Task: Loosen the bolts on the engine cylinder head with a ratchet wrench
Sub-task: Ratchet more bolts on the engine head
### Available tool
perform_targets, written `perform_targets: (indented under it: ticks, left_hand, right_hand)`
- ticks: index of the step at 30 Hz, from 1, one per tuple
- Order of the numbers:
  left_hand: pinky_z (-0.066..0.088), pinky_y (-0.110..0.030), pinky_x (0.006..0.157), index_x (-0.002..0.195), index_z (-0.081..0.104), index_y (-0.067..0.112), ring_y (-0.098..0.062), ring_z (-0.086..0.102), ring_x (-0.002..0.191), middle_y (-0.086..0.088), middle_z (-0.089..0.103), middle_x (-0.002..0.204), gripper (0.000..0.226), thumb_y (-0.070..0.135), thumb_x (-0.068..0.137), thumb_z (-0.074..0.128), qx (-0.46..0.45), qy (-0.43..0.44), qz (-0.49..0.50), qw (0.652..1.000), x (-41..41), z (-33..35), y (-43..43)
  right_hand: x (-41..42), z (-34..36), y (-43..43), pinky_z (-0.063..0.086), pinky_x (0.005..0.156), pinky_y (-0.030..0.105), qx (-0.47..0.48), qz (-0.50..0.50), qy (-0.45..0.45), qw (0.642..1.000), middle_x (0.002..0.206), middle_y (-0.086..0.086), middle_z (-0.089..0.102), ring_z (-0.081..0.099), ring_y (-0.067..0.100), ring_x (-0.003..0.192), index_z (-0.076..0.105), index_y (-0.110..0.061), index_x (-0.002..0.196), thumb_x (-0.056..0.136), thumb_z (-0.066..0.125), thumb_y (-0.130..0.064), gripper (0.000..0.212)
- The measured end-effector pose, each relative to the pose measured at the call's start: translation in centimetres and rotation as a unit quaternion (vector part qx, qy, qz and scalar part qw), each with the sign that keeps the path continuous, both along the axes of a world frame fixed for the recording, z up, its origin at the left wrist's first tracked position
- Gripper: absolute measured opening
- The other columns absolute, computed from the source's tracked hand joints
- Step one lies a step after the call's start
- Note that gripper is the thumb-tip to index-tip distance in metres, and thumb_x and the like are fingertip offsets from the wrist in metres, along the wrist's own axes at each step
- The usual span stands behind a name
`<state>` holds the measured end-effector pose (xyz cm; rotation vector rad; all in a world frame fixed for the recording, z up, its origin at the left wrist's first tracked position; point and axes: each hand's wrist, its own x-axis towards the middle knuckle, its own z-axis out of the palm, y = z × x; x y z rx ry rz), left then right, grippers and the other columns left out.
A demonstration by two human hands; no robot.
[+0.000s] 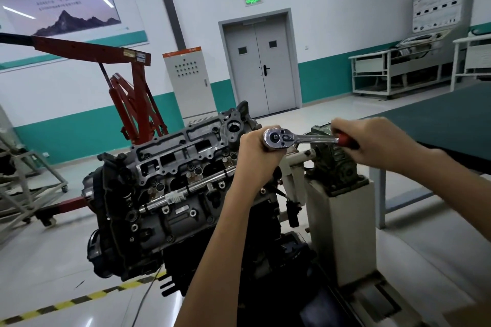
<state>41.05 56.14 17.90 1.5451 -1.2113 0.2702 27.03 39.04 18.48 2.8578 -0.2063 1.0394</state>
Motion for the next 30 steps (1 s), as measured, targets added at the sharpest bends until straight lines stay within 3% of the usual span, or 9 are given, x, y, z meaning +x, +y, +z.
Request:
perform_targets:
  ticks: [2,5,8,11,14,20,23,27,30]
  left_hand:
    - [0.039,-0.031,0.055,0.068,0.058,-0.004,-0.012,0.043,0.06,-0.021,0.057,0.066,0.013,-0.006,0.078,0.068,-0.016,-0.003,-0.004,1.0,-0.2,-0.3,0.2]
    - [0.033,-0.02,0.051,0.062,0.05,0.009,-0.004,0.037,0.054,-0.001,0.049,0.055,0.026,-0.01,0.074,0.063,-0.05,-0.011,0.005,0.999,-0.2,-0.9,0.2]
    - [0.03,-0.019,0.05,0.064,0.046,0.014,-0.005,0.036,0.053,0.008,0.044,0.055,0.031,-0.013,0.074,0.059,-0.097,-0.017,0.026,0.995,-0.5,-1.3,-0.4]
    - [0.029,-0.023,0.052,0.065,0.046,0.01,-0.006,0.032,0.055,0.005,0.041,0.057,0.029,-0.012,0.076,0.061,-0.113,-0.001,0.01,0.993,-0.4,-1.5,-0.6]
    - [0.03,-0.026,0.053,0.062,0.044,0.021,-0.006,0.032,0.055,0.008,0.039,0.056,0.038,-0.007,0.081,0.061,-0.082,0.002,-0.004,0.997,0.0,-1.0,-0.2]
    - [0.028,-0.029,0.052,0.056,0.039,0.003,-0.01,0.03,0.054,-0.011,0.04,0.053,0.028,-0.015,0.073,0.054,-0.024,0.012,0.025,0.999,-0.2,-0.6,-0.3]
    - [0.024,-0.023,0.05,0.055,0.038,-0.002,-0.008,0.026,0.054,-0.019,0.039,0.054,0.026,-0.013,0.072,0.055,-0.025,-0.008,0.02,0.999,-0.5,-0.4,-0.1]
    - [0.03,-0.025,0.052,0.054,0.044,0.015,-0.009,0.033,0.055,0.0,0.043,0.054,0.039,-0.004,0.078,0.068,-0.023,0.025,-0.006,0.999,-0.4,-0.4,-0.1]
    - [0.035,-0.026,0.055,0.061,0.052,0.003,-0.009,0.039,0.058,-0.006,0.049,0.059,0.026,-0.002,0.079,0.07,-0.032,0.023,-0.011,0.999,-0.3,-0.6,0.0]
  right_hand:
    - [0.2,-0.3,0.3,0.041,0.053,0.028,0.011,-0.009,-0.006,1.0,0.064,0.006,0.059,0.048,0.021,0.051,0.055,-0.01,0.093,0.071,0.069,-0.007,0.026]
    - [-0.5,-4.2,3.2,0.039,0.048,0.015,0.127,-0.001,0.01,0.992,0.062,-0.005,0.053,0.049,0.005,0.049,0.052,-0.016,0.097,0.077,0.065,-0.009,0.025]
    - [-0.2,-8.3,9.5,0.046,0.05,0.013,0.297,0.046,-0.05,0.953,0.059,-0.011,0.05,0.051,0.003,0.048,0.051,-0.02,0.096,0.078,0.063,-0.012,0.023]
    - [1.8,-9.8,15.6,0.036,0.046,0.002,0.426,0.091,-0.16,0.886,0.055,-0.011,0.048,0.053,0.003,0.048,0.047,-0.027,0.08,0.074,0.064,-0.003,0.03]
    - [3.0,-10.2,17.6,0.034,0.044,0.003,0.48,0.116,-0.178,0.851,0.054,-0.007,0.048,0.054,0.0,0.054,0.043,-0.03,0.073,0.075,0.061,-0.002,0.034]
    - [0.2,-9.4,9.7,0.046,0.05,0.019,0.312,0.072,-0.068,0.945,0.06,-0.004,0.055,0.054,0.013,0.049,0.056,-0.013,0.101,0.075,0.066,-0.006,0.029]
    - [-1.0,-6.6,4.3,0.036,0.047,0.008,0.177,0.052,0.006,0.983,0.06,-0.011,0.051,0.05,-0.001,0.048,0.056,-0.014,0.1,0.075,0.069,-0.008,0.029]
    - [-0.3,-1.6,0.4,0.036,0.05,0.021,0.019,0.017,-0.011,1.0,0.059,0.004,0.058,0.043,0.015,0.047,0.057,-0.007,0.09,0.065,0.074,-0.002,0.031]
    - [0.4,-0.6,0.3,0.036,0.05,0.024,0.023,0.002,-0.02,1.0,0.059,0.0,0.052,0.043,0.017,0.048,0.055,-0.009,0.09,0.067,0.071,-0.003,0.029]
